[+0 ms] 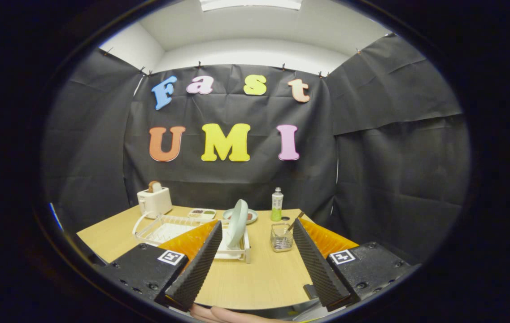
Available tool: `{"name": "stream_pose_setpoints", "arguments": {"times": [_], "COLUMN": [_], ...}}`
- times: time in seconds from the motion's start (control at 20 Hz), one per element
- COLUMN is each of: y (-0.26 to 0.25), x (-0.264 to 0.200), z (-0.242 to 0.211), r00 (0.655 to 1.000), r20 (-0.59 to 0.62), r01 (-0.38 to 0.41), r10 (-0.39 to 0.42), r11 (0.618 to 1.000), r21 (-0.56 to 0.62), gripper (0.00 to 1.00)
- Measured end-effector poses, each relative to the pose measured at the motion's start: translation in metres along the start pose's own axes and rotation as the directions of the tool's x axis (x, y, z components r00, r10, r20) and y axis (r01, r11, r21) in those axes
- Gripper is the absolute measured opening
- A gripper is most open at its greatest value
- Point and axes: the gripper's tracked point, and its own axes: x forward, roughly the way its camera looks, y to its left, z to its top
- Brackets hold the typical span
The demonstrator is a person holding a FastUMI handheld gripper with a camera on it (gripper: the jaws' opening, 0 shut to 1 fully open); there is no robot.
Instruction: Take the plate from the dish rack, then take the spoon from the basket and place it into the plate.
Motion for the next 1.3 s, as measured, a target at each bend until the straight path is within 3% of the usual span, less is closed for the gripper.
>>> {"name": "stream_pose_setpoints", "arguments": {"times": [0.4, 0.75, 1.0, 1.3], "y": [0.008, 0.023, 0.047, 0.051], "x": [0.026, 0.106, 0.181, 0.262], "z": [0.006, 0.043, 0.053, 0.047], "r00": [0.999, 0.986, 0.931, 0.855], "r20": [-0.033, -0.161, -0.358, -0.517], "r01": [-0.028, -0.052, -0.106, -0.069], "r10": [0.028, 0.045, 0.066, -0.042], "r11": [1.0, 0.998, 0.99, 0.979], "r21": [-0.013, -0.041, -0.093, -0.193], "gripper": [1.0, 1.0, 1.0, 1.0]}}
